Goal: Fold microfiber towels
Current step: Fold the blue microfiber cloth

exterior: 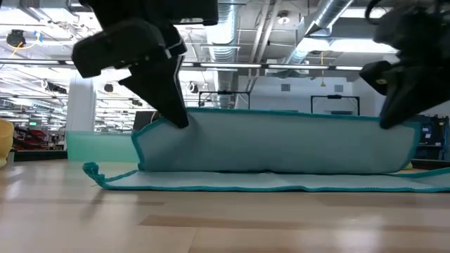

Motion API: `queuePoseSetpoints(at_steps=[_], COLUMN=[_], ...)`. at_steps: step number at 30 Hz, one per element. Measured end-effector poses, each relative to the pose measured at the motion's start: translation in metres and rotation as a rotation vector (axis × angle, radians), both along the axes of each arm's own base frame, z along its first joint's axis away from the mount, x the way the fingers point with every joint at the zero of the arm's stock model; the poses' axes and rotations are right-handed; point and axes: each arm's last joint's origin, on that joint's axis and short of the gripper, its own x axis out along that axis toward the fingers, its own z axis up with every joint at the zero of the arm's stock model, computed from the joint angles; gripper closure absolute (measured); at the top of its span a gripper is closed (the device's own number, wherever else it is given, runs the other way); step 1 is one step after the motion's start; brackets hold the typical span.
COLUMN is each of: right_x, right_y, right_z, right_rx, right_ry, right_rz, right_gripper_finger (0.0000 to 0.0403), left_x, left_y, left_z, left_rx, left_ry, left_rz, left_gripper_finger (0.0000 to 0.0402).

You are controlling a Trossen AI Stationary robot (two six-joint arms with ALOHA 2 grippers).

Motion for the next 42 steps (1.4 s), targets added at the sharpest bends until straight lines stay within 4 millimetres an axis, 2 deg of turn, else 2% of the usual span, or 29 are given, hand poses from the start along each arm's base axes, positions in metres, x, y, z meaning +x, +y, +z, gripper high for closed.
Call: queuePoseSetpoints(at_steps=[5,11,18,24,27,33,42], right_x=[-0.002,-0.001,0.004,0.006,0.007,0.008,0.010], right_y=[0.010,0.013,0.018,0.020,0.020,0.024,0.027], right_z=[-0.001,-0.001,-0.016,-0.028,-0.029,-0.027,-0.030], right_rx=[0.058,0.081,0.075,0.056,0.055,0.116,0.166], right_ry=[-0.042,-0.052,0.022,0.078,0.080,0.084,0.100], right_rz=[0.058,0.062,0.078,0.091,0.091,0.146,0.182], right_gripper_finger=[0.0389,0.0389,0.0388,0.0387,0.0387,0.0388,0.0387], left_x=[0.001,0.001,0.000,-0.006,-0.007,-0.004,-0.001], left_y=[-0.005,-0.006,-0.007,-0.003,-0.003,-0.010,-0.017], left_z=[0.000,-0.001,-0.002,-0.002,-0.001,-0.002,-0.001], left_rx=[-0.070,-0.112,-0.143,-0.076,-0.061,-0.180,-0.239], left_ry=[-0.007,0.011,0.053,0.139,0.155,0.170,0.148], left_rz=[-0.004,-0.015,-0.061,-0.089,-0.110,-0.188,-0.258], left_gripper_finger=[0.0401,0.0401,0.0401,0.0401,0.0401,0.0401,0.0401])
